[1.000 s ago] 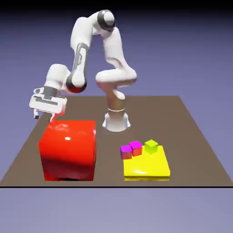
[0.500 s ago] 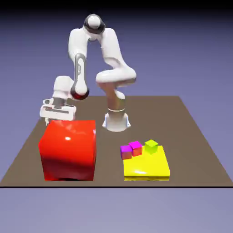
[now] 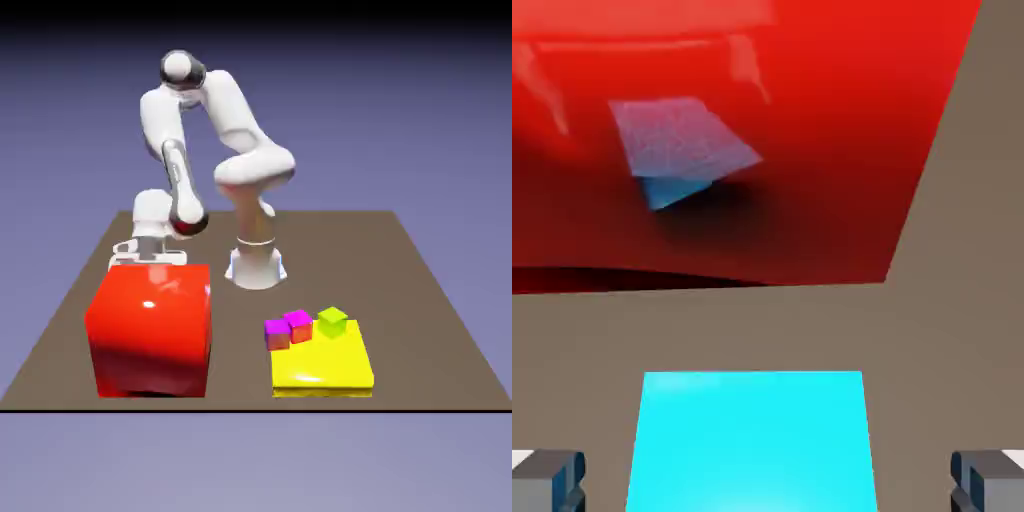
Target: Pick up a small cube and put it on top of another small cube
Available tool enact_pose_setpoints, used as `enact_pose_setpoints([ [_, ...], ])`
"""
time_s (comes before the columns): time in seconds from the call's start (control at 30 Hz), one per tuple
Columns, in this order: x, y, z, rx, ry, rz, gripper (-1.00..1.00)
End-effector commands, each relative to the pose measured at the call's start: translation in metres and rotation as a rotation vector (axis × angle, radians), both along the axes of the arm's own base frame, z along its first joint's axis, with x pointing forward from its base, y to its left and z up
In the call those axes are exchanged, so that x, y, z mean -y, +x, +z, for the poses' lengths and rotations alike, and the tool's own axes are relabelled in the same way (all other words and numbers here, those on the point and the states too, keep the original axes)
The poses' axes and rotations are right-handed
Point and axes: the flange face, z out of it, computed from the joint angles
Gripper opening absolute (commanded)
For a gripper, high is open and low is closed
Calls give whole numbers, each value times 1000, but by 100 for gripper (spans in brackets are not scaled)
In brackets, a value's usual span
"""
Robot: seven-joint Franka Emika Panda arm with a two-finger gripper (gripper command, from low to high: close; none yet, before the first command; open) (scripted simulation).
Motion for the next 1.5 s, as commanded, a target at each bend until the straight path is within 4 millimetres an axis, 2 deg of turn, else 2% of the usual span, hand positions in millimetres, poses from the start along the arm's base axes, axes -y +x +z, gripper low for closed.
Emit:
enact_pose_setpoints([
  [0.0,-1,1,-5,-5,0,1,0],
  [0.1,-2,4,-17,-20,-2,3,0],
  [0.13,-2,4,-17,-20,-2,3,-100],
  [0.17,-2,4,-17,-20,-2,3,-100],
  [0.47,1,-11,27,6,-2,0,-100],
  [0.63,-3,-23,44,-18,-2,3,-100],
  [0.7,2,-27,50,-3,11,-20,-100],
  [1.03,14,-6,106,83,32,-38,-100],
  [1.33,19,0,169,129,8,-54,-100],
  [1.37,16,5,176,126,4,-44,-100],
  [1.47,-13,48,192,95,-8,43,-100],
])
